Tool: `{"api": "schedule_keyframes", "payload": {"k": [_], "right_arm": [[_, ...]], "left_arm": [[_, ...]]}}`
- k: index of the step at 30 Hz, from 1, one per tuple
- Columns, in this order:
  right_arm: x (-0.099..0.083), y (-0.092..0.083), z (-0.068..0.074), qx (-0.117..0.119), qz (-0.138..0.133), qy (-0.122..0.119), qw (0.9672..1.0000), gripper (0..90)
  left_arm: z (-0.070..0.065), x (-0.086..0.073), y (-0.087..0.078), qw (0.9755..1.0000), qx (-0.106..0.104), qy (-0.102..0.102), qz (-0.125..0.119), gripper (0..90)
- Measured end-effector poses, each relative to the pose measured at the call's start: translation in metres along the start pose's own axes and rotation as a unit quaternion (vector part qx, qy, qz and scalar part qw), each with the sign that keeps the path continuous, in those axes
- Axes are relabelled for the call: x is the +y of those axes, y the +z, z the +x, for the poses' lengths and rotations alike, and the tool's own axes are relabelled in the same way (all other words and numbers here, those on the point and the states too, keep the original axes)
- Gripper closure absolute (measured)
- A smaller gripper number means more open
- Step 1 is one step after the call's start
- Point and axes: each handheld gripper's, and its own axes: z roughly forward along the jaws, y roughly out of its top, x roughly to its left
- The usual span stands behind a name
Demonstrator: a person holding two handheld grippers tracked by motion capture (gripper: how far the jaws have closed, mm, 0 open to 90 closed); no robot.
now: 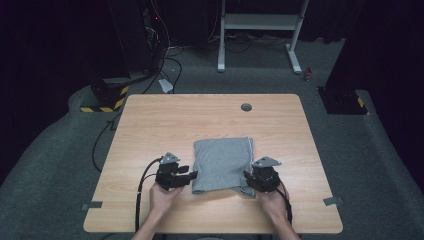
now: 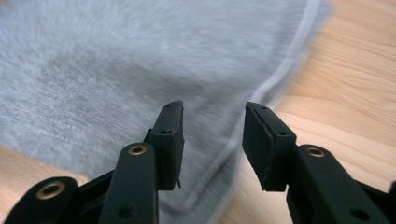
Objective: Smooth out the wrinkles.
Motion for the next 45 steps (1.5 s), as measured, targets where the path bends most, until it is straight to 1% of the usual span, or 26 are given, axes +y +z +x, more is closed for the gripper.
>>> {"api": "schedule_keyframes", "payload": {"k": [2, 4, 6, 8, 10, 11, 13, 16, 18, 20, 21, 22, 24, 26, 28, 29, 31, 33, 34, 35, 37, 38, 40, 42, 43, 45], "right_arm": [[-0.006, -0.004, -0.007, 0.004, 0.0, 0.019, 0.9998, 56.2], [-0.012, -0.001, -0.011, 0.005, 0.015, 0.021, 0.9997, 57.3], [-0.016, 0.002, -0.011, 0.016, 0.024, 0.027, 0.9992, 63.9], [-0.017, 0.005, -0.01, 0.031, 0.029, 0.022, 0.9989, 72.2], [-0.017, 0.006, -0.008, 0.041, 0.031, 0.012, 0.9986, 81.8], [-0.017, 0.006, -0.008, 0.042, 0.034, 0.008, 0.9985, 86.0], [-0.017, 0.005, -0.008, 0.042, 0.038, 0.002, 0.9984, 87.7], [-0.019, -0.002, -0.012, 0.04, 0.038, 0.002, 0.9985, 88.4], [-0.021, -0.007, -0.017, 0.038, 0.031, 0.004, 0.9988, 88.5], [-0.024, -0.012, -0.02, 0.041, 0.028, 0.013, 0.9987, 88.2], [-0.024, -0.013, -0.02, 0.044, 0.025, 0.012, 0.9987, 87.6], [-0.025, -0.015, -0.019, 0.048, 0.026, 0.015, 0.9984, 86.1], [-0.024, -0.017, -0.016, 0.05, 0.014, 0.017, 0.9985, 74.0], [-0.022, -0.02, -0.012, 0.055, -0.002, 0.022, 0.9983, 68.7], [-0.021, -0.02, -0.005, 0.064, -0.009, 0.024, 0.9976, 66.8], [-0.021, -0.019, -0.001, 0.066, -0.005, 0.019, 0.9977, 66.2], [-0.023, -0.011, 0.006, 0.055, 0.015, 0.004, 0.9984, 65.7], [-0.026, -0.004, 0.008, 0.048, 0.034, -0.004, 0.9982, 72.9], [-0.029, -0.002, 0.009, 0.044, 0.035, -0.015, 0.9983, 79.9], [-0.029, -0.004, 0.009, 0.043, 0.036, -0.02, 0.9982, 84.0], [-0.029, -0.007, 0.008, 0.027, 0.045, -0.034, 0.998, 85.4], [-0.029, -0.009, 0.006, 0.026, 0.047, -0.038, 0.9978, 85.5], [-0.03, -0.014, 0.001, 0.023, 0.044, -0.03, 0.9983, 85.1], [-0.03, -0.023, -0.003, 0.032, 0.028, -0.021, 0.9989, 83.3], [-0.03, -0.027, -0.002, 0.033, 0.016, -0.022, 0.9991, 80.7], [-0.029, -0.029, 0.003, 0.041, 0.007, -0.024, 0.9989, 76.4]], "left_arm": [[-0.001, 0.002, 0.008, 1.0, 0.003, 0.003, 0.008, 51.0], [-0.002, 0.002, 0.015, 0.9999, 0.004, 0.0, 0.014, 51.8], [-0.004, 0.002, 0.022, 0.9998, 0.005, 0.003, 0.021, 54.4], [-0.004, 0.002, 0.028, 0.9994, 0.006, 0.006, 0.033, 59.7], [-0.003, 0.001, 0.032, 0.999, 0.0, 0.003, 0.044, 67.5], [-0.003, 0.001, 0.033, 0.9989, 0.003, 0.005, 0.046, 72.6], [-0.003, 0.001, 0.033, 0.9985, 0.005, 0.009, 0.053, 81.9], [-0.003, 0.001, 0.03, 0.9982, 0.021, 0.017, 0.054, 84.9], [-0.003, 0.001, 0.026, 0.9982, 0.028, 0.017, 0.05, 85.0], [-0.003, 0.0, 0.021, 0.9987, 0.027, 0.016, 0.04, 84.3], [-0.004, 0.0, 0.017, 0.999, 0.024, 0.017, 0.033, 82.7], [-0.006, -0.001, 0.013, 0.9994, 0.017, 0.017, 0.024, 78.1], [-0.01, -0.003, 0.008, 0.9996, 0.005, 0.023, 0.018, 63.9], [-0.016, -0.006, 0.006, 0.9994, -0.001, 0.03, 0.017, 58.0], [-0.021, -0.01, 0.006, 0.999, -0.003, 0.039, 0.023, 55.5], [-0.023, -0.013, 0.007, 0.9987, 0.001, 0.045, 0.025, 55.3], [-0.024, -0.016, 0.01, 0.9983, 0.005, 0.048, 0.033, 55.8], [-0.024, -0.019, 0.013, 0.9968, 0.021, 0.062, 0.046, 58.9], [-0.024, -0.022, 0.015, 0.9961, 0.028, 0.065, 0.051, 61.0], [-0.024, -0.023, 0.015, 0.9959, 0.031, 0.07, 0.049, 63.4], [-0.024, -0.024, 0.013, 0.9956, 0.035, 0.072, 0.05, 67.1], [-0.024, -0.024, 0.012, 0.9953, 0.037, 0.073, 0.052, 68.7], [-0.024, -0.025, 0.01, 0.9958, 0.036, 0.066, 0.052, 69.7], [-0.023, -0.025, 0.008, 0.9971, 0.027, 0.056, 0.045, 69.0], [-0.023, -0.024, 0.008, 0.9975, 0.023, 0.052, 0.041, 66.9], [-0.025, -0.023, 0.01, 0.9975, 0.023, 0.054, 0.039, 62.3]]}}
